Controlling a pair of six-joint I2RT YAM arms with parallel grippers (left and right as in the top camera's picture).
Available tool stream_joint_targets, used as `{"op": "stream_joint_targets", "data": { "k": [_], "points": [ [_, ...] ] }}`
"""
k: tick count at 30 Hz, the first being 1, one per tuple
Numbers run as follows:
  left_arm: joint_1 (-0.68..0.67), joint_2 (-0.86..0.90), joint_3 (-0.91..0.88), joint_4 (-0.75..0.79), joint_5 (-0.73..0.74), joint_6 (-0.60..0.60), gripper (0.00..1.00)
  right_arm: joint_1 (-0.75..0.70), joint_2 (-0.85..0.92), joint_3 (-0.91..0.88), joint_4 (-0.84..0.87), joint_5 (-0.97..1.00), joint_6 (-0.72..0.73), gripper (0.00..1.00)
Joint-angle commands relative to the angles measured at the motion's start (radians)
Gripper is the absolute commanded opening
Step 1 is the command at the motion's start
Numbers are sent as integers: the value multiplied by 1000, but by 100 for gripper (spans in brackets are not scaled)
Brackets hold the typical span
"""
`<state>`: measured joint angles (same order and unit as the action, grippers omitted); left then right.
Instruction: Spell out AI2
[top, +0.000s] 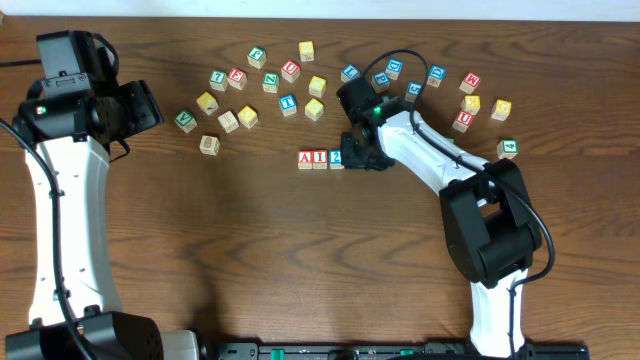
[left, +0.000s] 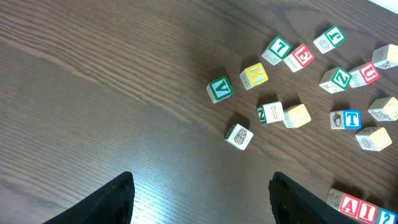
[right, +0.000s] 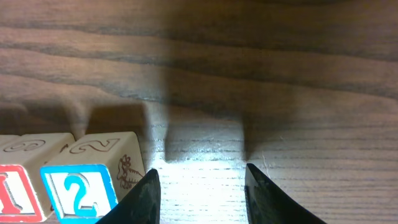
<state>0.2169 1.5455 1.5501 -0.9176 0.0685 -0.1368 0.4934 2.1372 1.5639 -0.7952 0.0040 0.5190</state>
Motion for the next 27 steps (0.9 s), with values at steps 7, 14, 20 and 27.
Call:
{"op": "stream_joint_targets", "data": {
  "k": [7, 14, 20, 27],
  "points": [
    [0, 3, 9, -5, -8, 5, 69, 6, 9, -3, 21, 19, 8, 39],
    [0, 3, 9, -5, -9, 5, 69, 6, 10, -3, 26, 11, 8, 39],
    [0, 3, 9, -5, -8, 5, 69, 18, 10, -3, 28, 12, 8, 39],
    [0, 3, 9, -5, -8, 5, 68, 26, 10, -3, 34, 11, 8, 40]
  ]
}}
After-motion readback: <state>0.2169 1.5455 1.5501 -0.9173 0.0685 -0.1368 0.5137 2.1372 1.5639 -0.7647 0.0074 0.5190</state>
